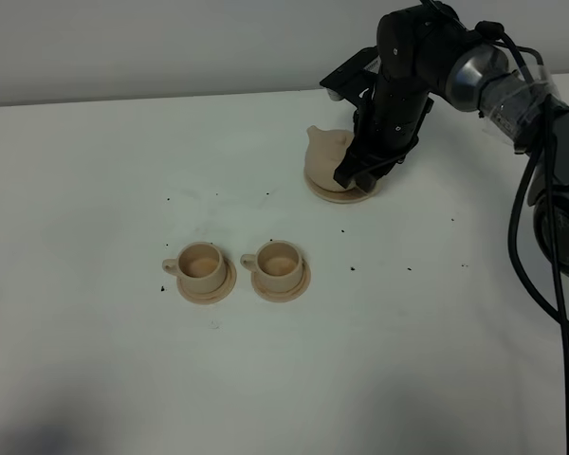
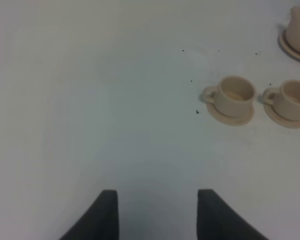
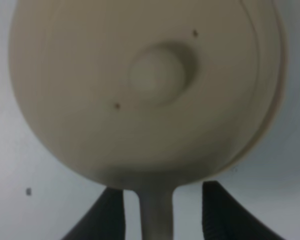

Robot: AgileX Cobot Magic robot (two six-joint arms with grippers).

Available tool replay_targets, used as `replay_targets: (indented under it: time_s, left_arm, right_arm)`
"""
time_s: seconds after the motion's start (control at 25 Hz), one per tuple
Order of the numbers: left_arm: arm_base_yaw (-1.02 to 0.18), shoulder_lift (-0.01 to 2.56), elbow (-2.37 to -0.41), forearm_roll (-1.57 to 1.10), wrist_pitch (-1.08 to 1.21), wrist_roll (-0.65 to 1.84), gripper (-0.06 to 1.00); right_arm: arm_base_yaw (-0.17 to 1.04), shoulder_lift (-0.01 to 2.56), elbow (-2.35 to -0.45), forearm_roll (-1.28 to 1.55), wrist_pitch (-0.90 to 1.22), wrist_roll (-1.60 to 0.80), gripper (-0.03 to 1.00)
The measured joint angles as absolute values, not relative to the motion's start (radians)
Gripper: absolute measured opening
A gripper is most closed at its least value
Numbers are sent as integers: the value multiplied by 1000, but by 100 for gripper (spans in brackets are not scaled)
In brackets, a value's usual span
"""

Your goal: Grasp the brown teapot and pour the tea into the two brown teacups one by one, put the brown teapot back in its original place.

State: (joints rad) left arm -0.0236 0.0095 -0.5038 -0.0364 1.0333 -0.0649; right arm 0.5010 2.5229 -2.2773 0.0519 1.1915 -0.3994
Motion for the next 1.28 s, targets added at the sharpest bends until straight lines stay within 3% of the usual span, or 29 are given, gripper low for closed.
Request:
replay_targets:
  time_s: [0.6,1.28]
  left_arm:
    - [-24,10,-504,-36,1033,-64,41]
    - [-24,10,-504,-36,1033,-64,41]
  right_arm:
    - [501,2523,-2277,58,1185,-421,13]
    - [500,2523,-2337,62,1217,-432,12]
